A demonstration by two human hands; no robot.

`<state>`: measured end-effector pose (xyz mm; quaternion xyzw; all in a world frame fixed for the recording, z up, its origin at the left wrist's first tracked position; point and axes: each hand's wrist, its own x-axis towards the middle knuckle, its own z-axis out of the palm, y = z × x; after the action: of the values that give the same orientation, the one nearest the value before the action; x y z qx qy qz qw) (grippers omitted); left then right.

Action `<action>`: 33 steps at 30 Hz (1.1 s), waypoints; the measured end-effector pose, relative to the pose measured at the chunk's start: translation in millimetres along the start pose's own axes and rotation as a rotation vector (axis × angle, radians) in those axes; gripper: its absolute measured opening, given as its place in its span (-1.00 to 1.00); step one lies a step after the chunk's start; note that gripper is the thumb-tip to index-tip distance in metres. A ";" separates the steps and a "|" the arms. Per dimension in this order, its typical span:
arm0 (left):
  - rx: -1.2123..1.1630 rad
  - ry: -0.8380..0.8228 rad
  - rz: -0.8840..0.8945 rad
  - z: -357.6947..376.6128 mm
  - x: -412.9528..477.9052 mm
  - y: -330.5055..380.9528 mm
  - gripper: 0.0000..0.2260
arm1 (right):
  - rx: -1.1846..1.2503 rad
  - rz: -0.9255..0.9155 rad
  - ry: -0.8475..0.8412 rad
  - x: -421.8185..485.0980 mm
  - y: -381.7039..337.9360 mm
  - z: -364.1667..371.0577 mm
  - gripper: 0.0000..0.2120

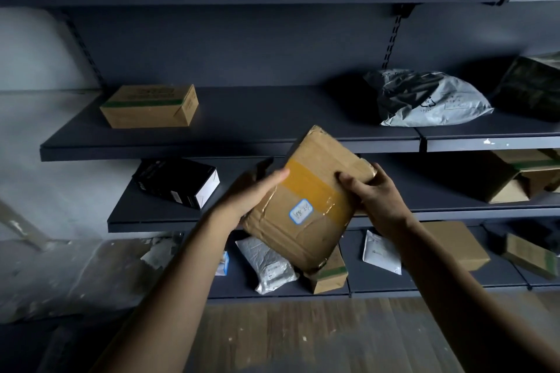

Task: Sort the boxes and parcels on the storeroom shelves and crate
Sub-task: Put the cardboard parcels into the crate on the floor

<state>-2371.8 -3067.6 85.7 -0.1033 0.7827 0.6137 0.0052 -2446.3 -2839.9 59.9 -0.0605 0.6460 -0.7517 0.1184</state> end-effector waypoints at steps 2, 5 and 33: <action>0.007 0.137 -0.003 -7.6 4.9 0.1 -0.37 | 0.038 -0.003 0.086 0.1 -0.3 1.2 -0.57; 0.021 0.272 -0.017 -12.0 2.3 -10.6 -0.14 | 0.064 0.019 0.182 2.8 -2.0 -0.8 -0.62; 0.024 -0.151 0.204 36.3 26.1 10.7 -0.06 | -1.105 -0.389 0.344 -45.1 -18.3 -31.1 -0.17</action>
<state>-2403.4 -3034.3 83.5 0.0238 0.7940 0.6075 0.0029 -2412.2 -2796.1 75.8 -0.1076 0.9274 -0.3124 -0.1756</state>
